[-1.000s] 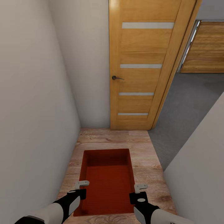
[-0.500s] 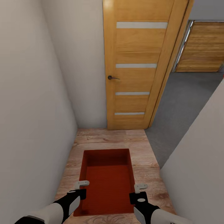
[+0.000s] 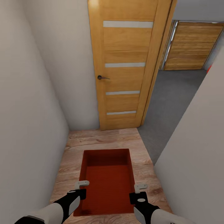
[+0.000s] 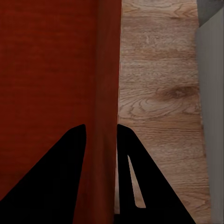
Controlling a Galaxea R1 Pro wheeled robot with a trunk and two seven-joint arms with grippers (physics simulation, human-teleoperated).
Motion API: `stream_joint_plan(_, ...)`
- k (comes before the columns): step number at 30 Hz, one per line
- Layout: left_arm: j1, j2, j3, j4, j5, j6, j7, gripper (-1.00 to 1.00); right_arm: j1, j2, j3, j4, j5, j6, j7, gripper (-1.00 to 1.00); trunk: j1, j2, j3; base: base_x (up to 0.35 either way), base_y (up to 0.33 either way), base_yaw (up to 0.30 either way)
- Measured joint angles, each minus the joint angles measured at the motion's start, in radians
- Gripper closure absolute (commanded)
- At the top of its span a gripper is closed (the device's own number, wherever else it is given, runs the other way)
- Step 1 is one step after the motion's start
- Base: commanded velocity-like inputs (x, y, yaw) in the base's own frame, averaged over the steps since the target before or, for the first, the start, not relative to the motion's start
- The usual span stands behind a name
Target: Move the two storage containers from the living room to the garage. In the garage, place one container on the floor and stack the other container on top of it (either order is fine).
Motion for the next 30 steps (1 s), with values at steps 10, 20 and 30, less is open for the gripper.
stream_joint_plan(10, 0.000, 0.000, 0.000, -0.002, -0.001, 0.000, 0.000, 1.00, 0.000, 0.000, 0.000, -0.001, 0.000, -0.001, -0.002, 1.00, 0.000, 0.000, 0.000, 0.242, 0.206, -0.005)
stream_joint_plan(20, 0.000, 0.000, 0.001, -0.001, -0.001, 0.000, 0.000, 1.00, 0.000, 0.000, 0.000, 0.000, 0.000, -0.001, 0.000, 1.00, 0.000, 0.000, 0.000, 0.242, 0.162, -0.216)
stream_joint_plan(30, 0.000, 0.000, 0.001, -0.001, -0.002, 0.000, 0.000, 1.00, 0.000, 0.000, 0.000, 0.000, 0.000, -0.002, 0.000, 1.00, 0.000, 0.000, 0.000, 0.209, 0.109, -0.271)
